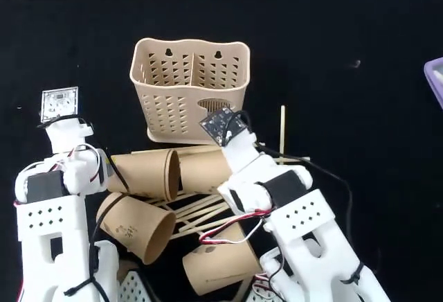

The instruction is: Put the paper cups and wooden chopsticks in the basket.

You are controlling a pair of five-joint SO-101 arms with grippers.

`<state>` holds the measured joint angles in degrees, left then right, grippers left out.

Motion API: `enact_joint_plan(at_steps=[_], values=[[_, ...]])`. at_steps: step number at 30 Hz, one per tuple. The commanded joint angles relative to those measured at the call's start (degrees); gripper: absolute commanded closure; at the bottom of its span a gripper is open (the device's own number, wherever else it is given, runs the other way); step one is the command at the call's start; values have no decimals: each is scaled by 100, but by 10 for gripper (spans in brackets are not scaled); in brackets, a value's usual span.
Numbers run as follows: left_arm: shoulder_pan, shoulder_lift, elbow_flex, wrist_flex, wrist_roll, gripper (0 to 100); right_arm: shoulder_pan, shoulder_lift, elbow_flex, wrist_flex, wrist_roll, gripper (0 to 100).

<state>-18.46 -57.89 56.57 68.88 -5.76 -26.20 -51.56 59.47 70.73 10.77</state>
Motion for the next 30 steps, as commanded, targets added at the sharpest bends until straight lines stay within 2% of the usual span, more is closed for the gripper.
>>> enact_joint_plan(at_steps=[1,9,12,15,18,25,30], values=[[22,-88,-40,-79,18,780,132,-198,-382,-105,545,995],[22,-88,31,-114,18,780,141,-198,-1569,1073,888,988],[22,-88,224,-352,18,780,158,-198,-2237,1855,1345,988],[13,-88,347,-492,18,780,563,-180,-2712,2532,1952,988],[13,-88,356,-475,18,780,1530,-163,-2791,2716,2734,988],[13,-88,374,-475,18,780,4642,-136,-2563,2453,4905,988],[22,-88,374,-475,18,780,6101,119,-2413,1987,5741,988]])
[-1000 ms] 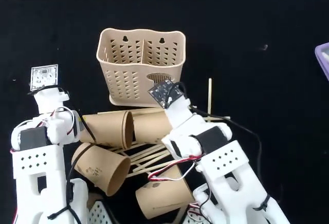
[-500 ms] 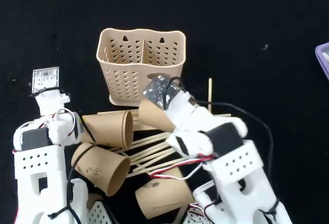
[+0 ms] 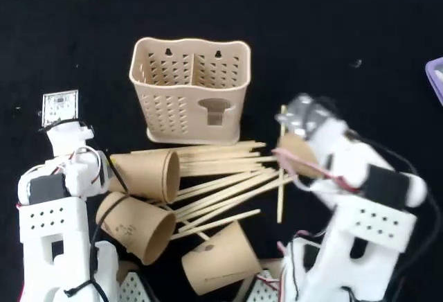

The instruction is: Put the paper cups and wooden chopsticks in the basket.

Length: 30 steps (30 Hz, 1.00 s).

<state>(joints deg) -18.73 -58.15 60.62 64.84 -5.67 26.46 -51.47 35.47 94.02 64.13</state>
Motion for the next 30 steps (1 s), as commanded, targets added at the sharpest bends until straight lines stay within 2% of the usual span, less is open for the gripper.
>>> enact_joint_plan(at_steps=[1,13,20,23,29,30], values=[[57,-62,-31,-70,9,780,949,277,-4,-448,404,988],[48,-62,-22,-70,9,780,870,2589,-708,-668,387,984],[48,-62,-22,-70,9,780,492,2369,-725,-659,-185,760],[48,-62,-22,-70,9,780,246,2264,-716,-633,-193,792],[40,-62,-22,-70,0,780,-193,2211,-514,-668,-193,989],[40,-62,-22,-70,0,780,-202,2202,-532,-668,-193,987]])
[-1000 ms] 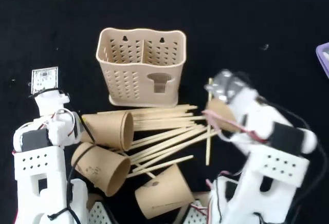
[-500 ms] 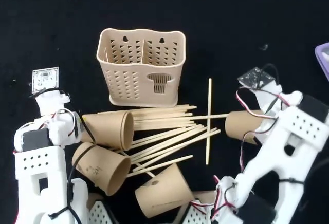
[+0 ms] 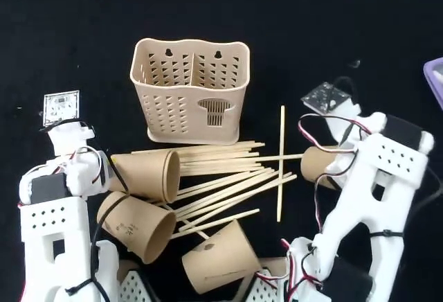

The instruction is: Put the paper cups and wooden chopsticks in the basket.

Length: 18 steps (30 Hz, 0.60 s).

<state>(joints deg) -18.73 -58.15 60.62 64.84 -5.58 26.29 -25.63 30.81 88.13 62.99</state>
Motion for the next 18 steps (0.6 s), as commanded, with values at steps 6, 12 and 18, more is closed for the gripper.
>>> enact_joint_plan(at_steps=[6,12,18], values=[[40,-62,-22,-70,-9,780,-114,-734,-637,-246,-501,988],[40,-62,-22,-70,-9,780,-677,-1956,-1596,-229,-1213,988],[40,-62,-13,-70,-9,780,-2409,-3081,-2026,-905,-1688,988]])
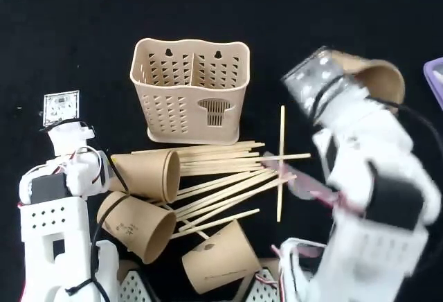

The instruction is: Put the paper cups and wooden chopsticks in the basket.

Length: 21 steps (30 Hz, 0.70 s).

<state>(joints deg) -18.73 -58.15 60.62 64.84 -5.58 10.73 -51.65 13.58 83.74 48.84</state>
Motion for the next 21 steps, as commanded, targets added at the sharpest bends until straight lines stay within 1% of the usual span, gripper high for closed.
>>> enact_joint_plan(at_steps=[1,6,9,12,14,18,21], values=[[40,-62,-13,-70,-9,780,-1152,-585,-303,-624,-378,988],[40,-62,-13,-62,-9,780,-2462,-602,-286,-1134,-782,988],[40,-62,-13,-62,-9,780,-2927,-163,-295,-1310,-782,988],[40,-62,-13,-62,-9,780,-3024,532,-338,-1530,-774,988],[40,-62,-4,-62,-9,780,-3024,998,-453,-1556,-563,988],[48,-62,75,-88,-18,780,-2954,1763,-1033,-976,79,988],[40,-62,75,-88,-18,780,-2927,2176,-1701,-466,290,988]])
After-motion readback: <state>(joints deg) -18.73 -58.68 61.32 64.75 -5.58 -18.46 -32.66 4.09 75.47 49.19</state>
